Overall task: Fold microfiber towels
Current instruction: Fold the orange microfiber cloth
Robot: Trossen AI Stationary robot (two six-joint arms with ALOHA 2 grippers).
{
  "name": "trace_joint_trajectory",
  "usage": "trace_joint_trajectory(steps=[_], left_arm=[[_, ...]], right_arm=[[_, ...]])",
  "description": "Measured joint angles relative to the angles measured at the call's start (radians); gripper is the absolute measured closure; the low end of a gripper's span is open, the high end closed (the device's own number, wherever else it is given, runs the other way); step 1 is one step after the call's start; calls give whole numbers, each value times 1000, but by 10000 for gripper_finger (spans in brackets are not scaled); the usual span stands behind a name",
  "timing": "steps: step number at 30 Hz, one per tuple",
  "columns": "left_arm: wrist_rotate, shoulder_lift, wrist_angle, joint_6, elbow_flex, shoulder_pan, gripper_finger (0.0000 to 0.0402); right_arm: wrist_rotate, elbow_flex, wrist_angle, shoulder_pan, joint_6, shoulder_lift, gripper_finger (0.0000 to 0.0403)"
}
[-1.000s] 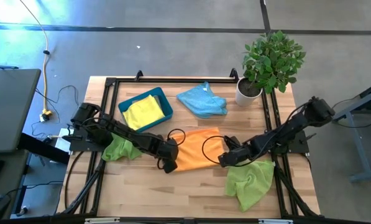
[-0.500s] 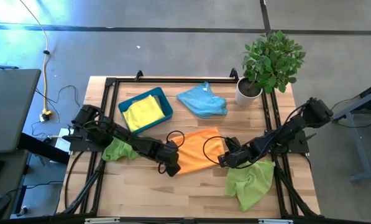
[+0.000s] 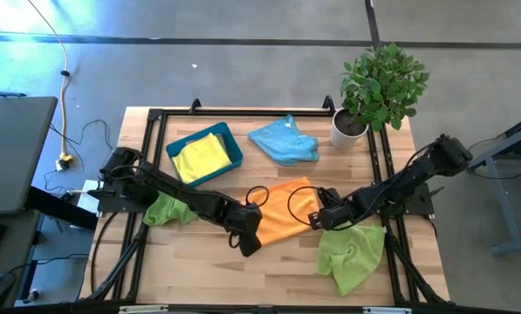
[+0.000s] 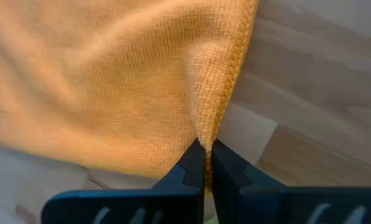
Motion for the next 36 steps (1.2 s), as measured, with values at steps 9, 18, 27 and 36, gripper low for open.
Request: trace_joint_trajectory(steps=[9, 18, 27, 36], left_arm=[[-1, -1, -208, 93, 214, -37, 308], [-80, -2, -512, 220, 532, -91, 308], [-136, -2, -785, 308, 856, -215, 308], [-195, -14, -1013, 282, 1132, -335, 308]], right_arm=[[-11, 216, -207, -22, -70, -3, 403], [33, 465, -239, -65, -135, 180, 403], [14, 840, -241, -120, -336, 506, 403], [-70, 1180, -324, -123, -465, 777, 403]])
